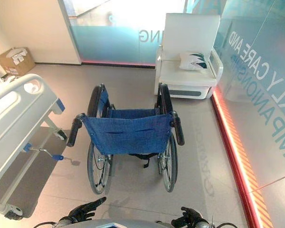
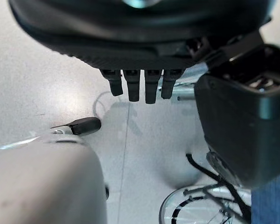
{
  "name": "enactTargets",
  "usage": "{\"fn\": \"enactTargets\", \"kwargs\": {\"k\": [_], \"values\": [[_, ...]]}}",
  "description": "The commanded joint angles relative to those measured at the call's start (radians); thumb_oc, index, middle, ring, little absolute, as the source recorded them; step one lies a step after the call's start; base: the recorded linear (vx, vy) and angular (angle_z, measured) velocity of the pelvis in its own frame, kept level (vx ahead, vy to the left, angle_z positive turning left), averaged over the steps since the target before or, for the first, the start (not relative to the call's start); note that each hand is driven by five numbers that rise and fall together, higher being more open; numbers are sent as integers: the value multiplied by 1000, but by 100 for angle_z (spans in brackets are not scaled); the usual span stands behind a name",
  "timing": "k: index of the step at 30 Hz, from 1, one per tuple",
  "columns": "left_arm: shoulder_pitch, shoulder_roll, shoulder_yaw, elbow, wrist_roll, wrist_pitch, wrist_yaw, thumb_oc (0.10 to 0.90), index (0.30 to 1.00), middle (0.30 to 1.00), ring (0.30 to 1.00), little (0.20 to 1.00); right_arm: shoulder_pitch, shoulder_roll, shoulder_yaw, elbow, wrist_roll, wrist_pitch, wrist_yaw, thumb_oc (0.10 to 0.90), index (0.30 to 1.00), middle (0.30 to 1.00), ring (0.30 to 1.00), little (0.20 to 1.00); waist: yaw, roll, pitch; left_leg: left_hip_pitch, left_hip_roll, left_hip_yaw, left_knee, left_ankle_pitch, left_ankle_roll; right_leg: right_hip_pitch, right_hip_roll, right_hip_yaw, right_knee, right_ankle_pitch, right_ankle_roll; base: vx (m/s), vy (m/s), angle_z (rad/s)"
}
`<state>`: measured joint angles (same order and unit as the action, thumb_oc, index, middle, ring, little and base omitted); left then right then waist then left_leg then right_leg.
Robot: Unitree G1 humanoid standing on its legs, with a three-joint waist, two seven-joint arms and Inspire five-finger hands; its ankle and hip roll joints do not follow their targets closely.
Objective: Push the wheelchair next to the bed
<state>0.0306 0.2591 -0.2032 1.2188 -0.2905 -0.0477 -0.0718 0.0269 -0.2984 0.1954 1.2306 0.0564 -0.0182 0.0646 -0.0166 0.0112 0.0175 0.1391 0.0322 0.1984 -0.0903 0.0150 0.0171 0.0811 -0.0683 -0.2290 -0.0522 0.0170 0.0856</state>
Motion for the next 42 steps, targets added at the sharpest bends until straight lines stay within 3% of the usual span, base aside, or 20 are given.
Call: {"fn": "enactTargets", "kwargs": {"k": [1, 4, 7, 10, 14, 19, 23, 28, 31, 35, 42], "values": [[-72, 74, 66, 7, -23, -48, 32, 800, 900, 900, 900, 900, -56, -54, -47, 20, 57, -12, -29, 800, 900, 900, 900, 900, -9, -25, -3, -15, -46, 13, 18, -54, -17, 12, 25, 6, 44, -46, 9, 0, 0, 0], [-78, 114, 90, 3, -21, -47, 44, 800, 900, 900, 900, 900, -61, -102, -86, 25, 61, -5, -26, 800, 900, 900, 900, 900, -9, -25, -2, -14, -44, 18, 17, -53, -18, 11, 23, 4, 43, -44, 11, -13, 5, 0], [-94, 260, 177, 6, -42, -29, 17, 800, 900, 900, 900, 900, -77, -252, -193, 61, 90, 6, 7, 800, 900, 900, 900, 900, -8, -23, 1, -13, -42, 27, 13, -50, -19, 9, 20, 1, 39, -36, 16, -43, 21, 0], [-109, 348, 229, 14, -75, -24, 2, 800, 900, 900, 900, 900, -85, -336, -263, 81, 117, 16, -3, 800, 900, 900, 900, 900, -11, -21, 5, -9, -43, 29, 11, -51, -19, 12, 17, -1, 36, -35, 19, -11, 9, 0], [-151, 456, 286, 2, -179, -35, 15, 800, 900, 900, 900, 900, -112, -454, -357, 99, 220, 29, -108, 800, 900, 900, 900, 900, -12, -18, 4, -8, -43, 31, 8, -55, -20, 11, 15, 0, 34, -33, 22, 0, 0, 0], [-190, 520, 320, -103, -226, -78, 127, 800, 900, 900, 900, 900, -157, -533, -430, 13, 361, -32, -260, 800, 900, 900, 900, 900, -8, -17, 3, -9, -46, 23, 5, -59, -21, 12, 14, 3, 29, -33, 23, 0, 0, 0], [-212, 572, 348, -289, -254, -90, 248, 800, 900, 900, 900, 900, -172, -577, -465, -196, 432, -100, -394, 800, 900, 900, 900, 900, -7, -19, 5, -17, -48, 15, 3, -56, -23, 5, 15, 6, 27, -29, 22, 0, 0, 0], [-219, 599, 395, -562, -261, -85, 285, 800, 900, 900, 900, 900, -153, -579, -509, -586, 458, -92, -528, 800, 900, 900, 900, 900, -15, -17, 10, -23, -49, 8, 3, -54, -27, 2, 15, 11, 28, -31, 22, 0, 0, 0], [-233, 601, 402, -787, -260, -58, 249, 800, 900, 900, 900, 900, -164, -555, -532, -845, 455, -80, -551, 800, 900, 900, 900, 900, -18, -11, 10, -24, -50, 4, 3, -59, -25, 0, 15, 16, 33, -42, 22, 7, 10, 4], [-236, 575, 393, -958, -310, -38, 153, 800, 900, 900, 900, 900, -174, -505, -521, -1018, 479, -97, -508, 800, 900, 900, 900, 900, -15, -6, 9, -29, -50, 4, 3, -56, -21, -4, 14, 17, 34, -42, 20, 5, 8, 8], [-216, 479, 345, -1183, -398, 11, 18, 800, 900, 900, 900, 900, -184, -408, -431, -1244, 491, -88, -326, 800, 900, 900, 900, 900, -18, -9, 5, -20, -50, 16, 3, -60, -16, 3, 10, 10, 33, -43, 24, 12, 2, 3]]}}
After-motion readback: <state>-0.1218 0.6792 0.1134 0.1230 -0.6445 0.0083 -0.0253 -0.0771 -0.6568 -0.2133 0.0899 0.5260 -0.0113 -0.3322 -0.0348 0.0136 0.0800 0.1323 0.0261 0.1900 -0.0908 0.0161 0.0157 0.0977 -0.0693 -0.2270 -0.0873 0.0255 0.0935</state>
